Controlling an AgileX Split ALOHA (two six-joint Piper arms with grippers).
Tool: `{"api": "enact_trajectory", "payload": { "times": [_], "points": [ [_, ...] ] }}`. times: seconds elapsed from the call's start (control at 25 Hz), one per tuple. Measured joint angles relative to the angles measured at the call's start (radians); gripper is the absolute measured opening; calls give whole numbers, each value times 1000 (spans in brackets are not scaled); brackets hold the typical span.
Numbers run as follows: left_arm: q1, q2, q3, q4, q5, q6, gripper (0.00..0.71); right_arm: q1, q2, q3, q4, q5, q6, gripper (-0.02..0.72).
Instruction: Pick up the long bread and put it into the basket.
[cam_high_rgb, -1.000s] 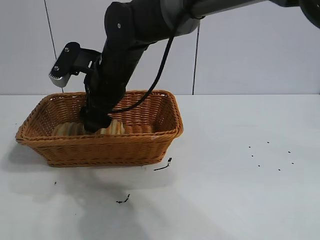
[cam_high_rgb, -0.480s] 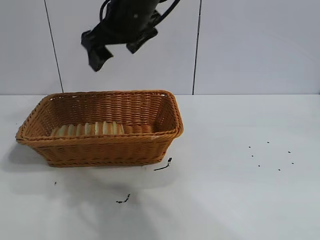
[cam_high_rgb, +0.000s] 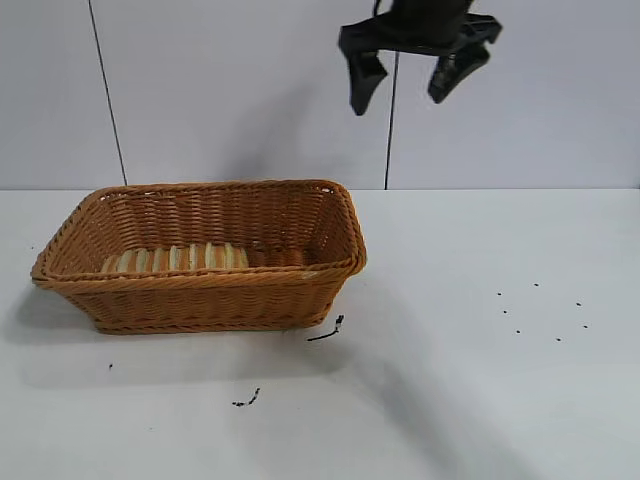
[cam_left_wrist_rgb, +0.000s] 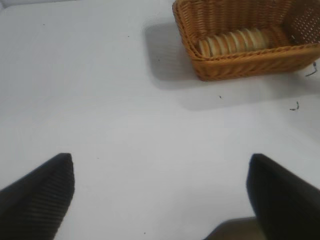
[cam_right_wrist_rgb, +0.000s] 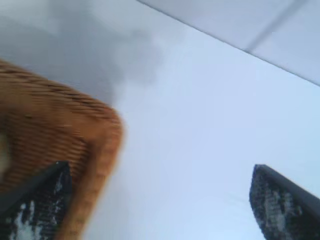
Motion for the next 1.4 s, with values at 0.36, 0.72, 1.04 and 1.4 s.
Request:
{"api": "enact_trajectory", "payload": {
  "times": [0.36,0.72,1.04,1.4],
  "points": [
    [0,0,0,0,0,0,696,-67,-25,0,-13,98,-5,669],
    [0,0,0,0,0,0,696,-66,-144,52,-24,106,10,660],
    [0,0,0,0,0,0,696,-66,-468,364,-23,106,10,660],
    [0,0,0,0,0,0,696,-66,-974,947,-23,106,10,660]
  ]
}}
